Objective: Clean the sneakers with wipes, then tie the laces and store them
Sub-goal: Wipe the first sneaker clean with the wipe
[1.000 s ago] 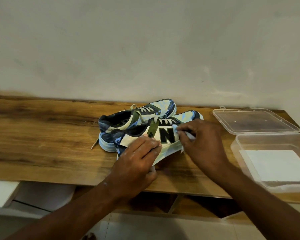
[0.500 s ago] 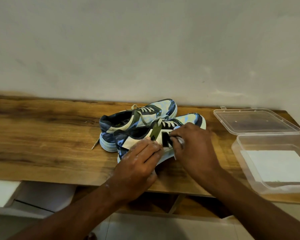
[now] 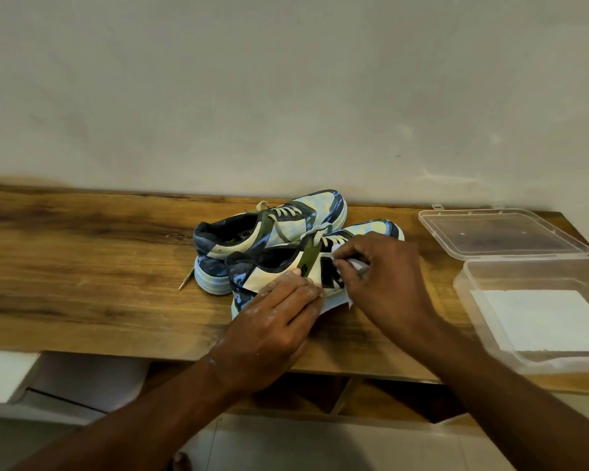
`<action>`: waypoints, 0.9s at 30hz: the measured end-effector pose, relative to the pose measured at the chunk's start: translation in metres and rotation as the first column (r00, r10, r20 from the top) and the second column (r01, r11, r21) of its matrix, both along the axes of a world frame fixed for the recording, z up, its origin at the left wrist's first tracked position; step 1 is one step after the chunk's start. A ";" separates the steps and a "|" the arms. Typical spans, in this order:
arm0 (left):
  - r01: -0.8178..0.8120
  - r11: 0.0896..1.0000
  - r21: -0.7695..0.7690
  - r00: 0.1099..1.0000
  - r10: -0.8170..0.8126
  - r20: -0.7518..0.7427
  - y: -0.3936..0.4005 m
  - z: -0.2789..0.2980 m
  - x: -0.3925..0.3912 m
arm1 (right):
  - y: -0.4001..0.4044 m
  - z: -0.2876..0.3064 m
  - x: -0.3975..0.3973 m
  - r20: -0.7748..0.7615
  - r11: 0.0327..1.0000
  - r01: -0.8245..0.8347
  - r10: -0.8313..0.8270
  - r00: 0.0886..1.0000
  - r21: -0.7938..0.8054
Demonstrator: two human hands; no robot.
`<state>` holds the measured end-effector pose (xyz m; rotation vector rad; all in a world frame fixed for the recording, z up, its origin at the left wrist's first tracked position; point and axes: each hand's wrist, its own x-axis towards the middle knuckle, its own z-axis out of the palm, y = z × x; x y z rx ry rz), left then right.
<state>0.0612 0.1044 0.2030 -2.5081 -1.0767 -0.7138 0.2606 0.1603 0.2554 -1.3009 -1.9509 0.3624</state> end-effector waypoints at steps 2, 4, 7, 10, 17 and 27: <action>-0.004 1.000 0.009 1.000 0.004 0.004 0.000 -0.001 -0.002 | 0.016 0.003 0.017 -0.063 0.995 0.095 -0.096 0.993 -0.024; 0.005 1.000 0.019 1.000 -0.005 0.001 -0.001 -0.002 -0.002 | 0.024 0.006 0.028 -0.069 0.984 0.174 -0.176 0.982 -0.027; 0.015 1.000 0.013 1.000 -0.015 -0.013 -0.002 -0.002 -0.001 | 0.011 0.003 0.011 -0.095 0.995 0.080 -0.085 0.992 -0.055; 0.019 1.000 0.019 1.000 -0.019 -0.002 0.000 -0.001 0.000 | -0.003 -0.001 -0.006 -0.006 0.998 -0.067 0.067 0.998 -0.013; 0.026 0.999 0.019 0.999 -0.025 -0.030 0.002 -0.003 0.008 | 0.026 0.006 0.053 0.032 0.989 0.146 -0.145 0.989 -0.025; -0.162 0.986 -0.034 0.981 0.157 -0.115 0.002 0.014 0.040 | 0.014 0.003 0.053 0.026 0.966 -0.002 0.009 1.000 -0.257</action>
